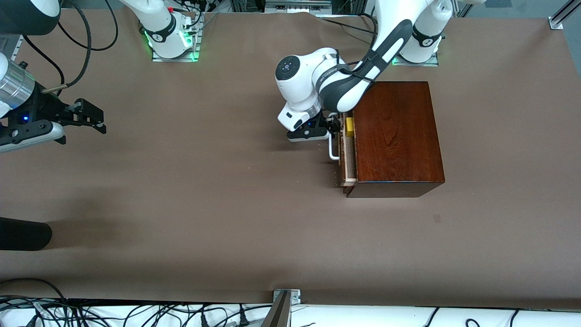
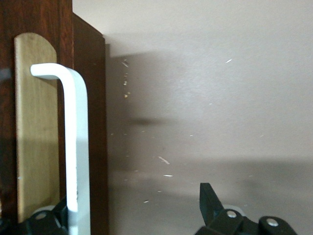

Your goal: Open drawer, take yellow block, close drawer

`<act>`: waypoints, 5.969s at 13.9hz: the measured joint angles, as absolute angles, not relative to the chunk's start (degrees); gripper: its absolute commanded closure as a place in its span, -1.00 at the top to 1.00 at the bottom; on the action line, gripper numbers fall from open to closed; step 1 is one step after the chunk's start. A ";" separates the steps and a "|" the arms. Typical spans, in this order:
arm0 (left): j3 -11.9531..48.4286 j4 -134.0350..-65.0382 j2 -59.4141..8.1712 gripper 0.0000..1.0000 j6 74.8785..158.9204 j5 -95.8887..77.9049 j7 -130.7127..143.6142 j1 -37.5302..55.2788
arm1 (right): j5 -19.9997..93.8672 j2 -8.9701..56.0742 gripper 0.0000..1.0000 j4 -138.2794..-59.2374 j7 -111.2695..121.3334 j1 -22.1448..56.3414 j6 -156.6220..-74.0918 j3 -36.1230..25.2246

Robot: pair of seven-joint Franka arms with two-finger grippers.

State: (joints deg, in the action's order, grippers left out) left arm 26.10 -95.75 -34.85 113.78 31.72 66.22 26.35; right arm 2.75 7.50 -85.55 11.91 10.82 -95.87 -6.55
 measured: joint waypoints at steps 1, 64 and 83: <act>26.05 -94.28 -35.74 1.00 113.42 31.72 66.62 27.08 | 2.75 7.50 1.00 -85.55 11.90 10.80 -95.87 -6.58; 1.33 -96.40 -0.33 1.00 96.78 0.50 1.83 2.72 | -3.71 45.80 1.00 -64.82 22.56 57.94 -120.47 -3.47; 1.33 -96.37 -0.33 1.00 96.77 0.50 1.82 2.72 | -4.92 50.49 0.28 -62.14 23.17 60.05 -121.42 -3.56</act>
State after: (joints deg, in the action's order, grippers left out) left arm 1.33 -96.37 -0.33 96.77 0.50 1.82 2.72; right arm -4.92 50.49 -62.14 23.17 60.05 -121.42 -3.56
